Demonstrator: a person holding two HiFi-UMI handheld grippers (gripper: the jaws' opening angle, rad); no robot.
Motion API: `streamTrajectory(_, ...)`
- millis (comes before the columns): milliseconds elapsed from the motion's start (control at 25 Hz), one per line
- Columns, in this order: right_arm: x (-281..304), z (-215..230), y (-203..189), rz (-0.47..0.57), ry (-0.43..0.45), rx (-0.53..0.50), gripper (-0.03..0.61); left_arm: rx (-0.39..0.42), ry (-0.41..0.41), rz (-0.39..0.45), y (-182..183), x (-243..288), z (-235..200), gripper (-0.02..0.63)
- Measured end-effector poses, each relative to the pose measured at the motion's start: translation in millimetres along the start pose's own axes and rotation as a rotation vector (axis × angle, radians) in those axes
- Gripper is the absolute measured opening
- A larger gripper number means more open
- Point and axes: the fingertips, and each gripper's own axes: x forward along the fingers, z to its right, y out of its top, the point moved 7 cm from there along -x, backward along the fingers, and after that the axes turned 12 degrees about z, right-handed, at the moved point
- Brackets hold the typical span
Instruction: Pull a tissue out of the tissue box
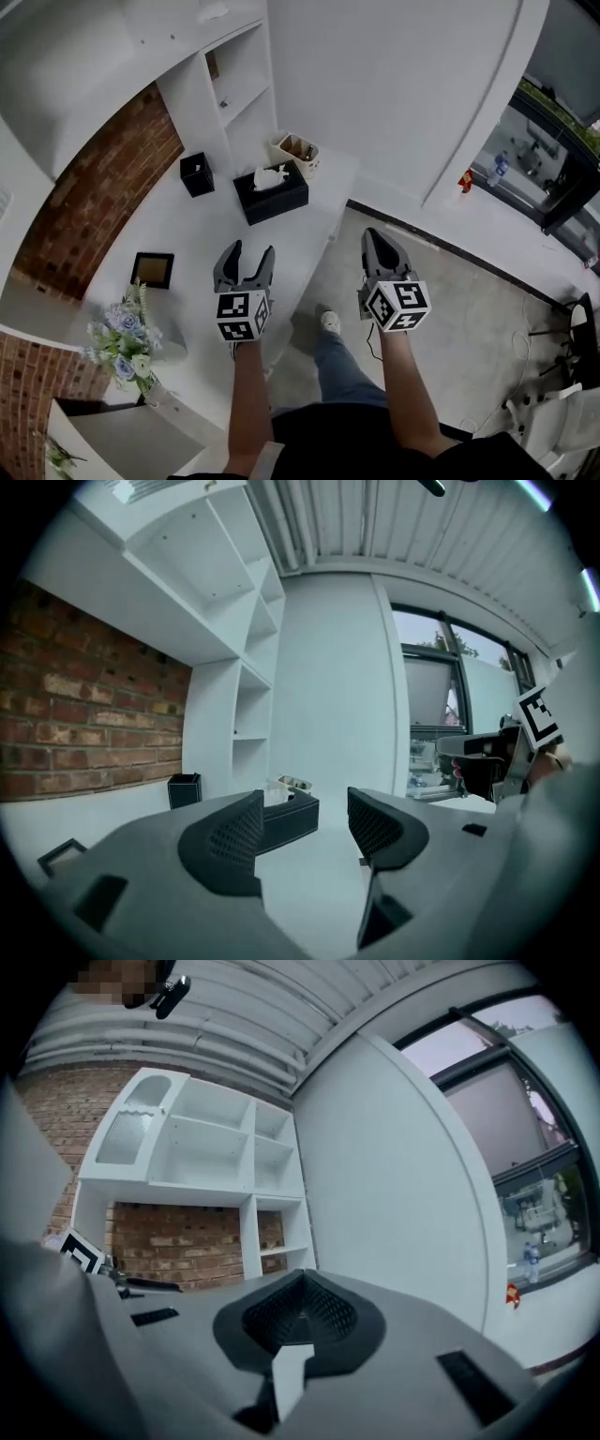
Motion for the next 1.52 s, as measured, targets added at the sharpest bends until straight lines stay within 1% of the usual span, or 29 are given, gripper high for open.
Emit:
streamTrajectory(160, 87.5, 32.4, -18.5, -0.04, 0.096, 0.029, -0.003, 0.006, 0.074, -0.026, -9.1, 65.3, -15.7, 0.25)
streamTrajectory(280, 152.1, 45.1, -33.9, -0.078, 0.183, 0.015, -0.003, 0.019, 0.122, -0.052, -13.7, 111.5, -32.5, 0.25)
streamTrajectory(440, 218.9, 56.5, -52.3, -0.117, 0.263, 0.03, -0.003, 0.017, 0.172, -0.078, -20.0, 162.3, -50.7, 0.25)
streamTrajectory(600, 263.0, 59.6, -65.7, -0.141, 0.321, 0.055, -0.003, 0.027, 0.197, -0.104, -24.3, 197.3, -61.6, 0.25)
streamTrajectory(840, 301.9, 49.0, -77.5, -0.167, 0.388, 0.065, -0.003, 0.035, 0.211, -0.156, -31.4, 224.6, -78.3, 0.25)
streamTrajectory(960, 312.5, 44.8, -80.5, -0.176, 0.403, 0.059, -0.003, 0.037, 0.203, -0.181, -33.9, 233.4, -86.1, 0.25)
streamTrajectory(1160, 324.2, 43.8, -82.1, -0.185, 0.399, 0.055, -0.003, 0.037, 0.161, -0.236, -41.3, 245.3, -93.9, 0.25)
streamTrajectory(1400, 326.6, 43.4, -90.3, -0.209, 0.398, 0.056, -0.003, 0.06, 0.084, -0.404, -56.7, 261.6, -101.1, 0.25)
streamTrajectory(1520, 326.2, 45.5, -94.7, -0.22, 0.397, 0.055, -0.003, 0.116, 0.035, -0.493, -60.3, 272.3, -104.7, 0.25)
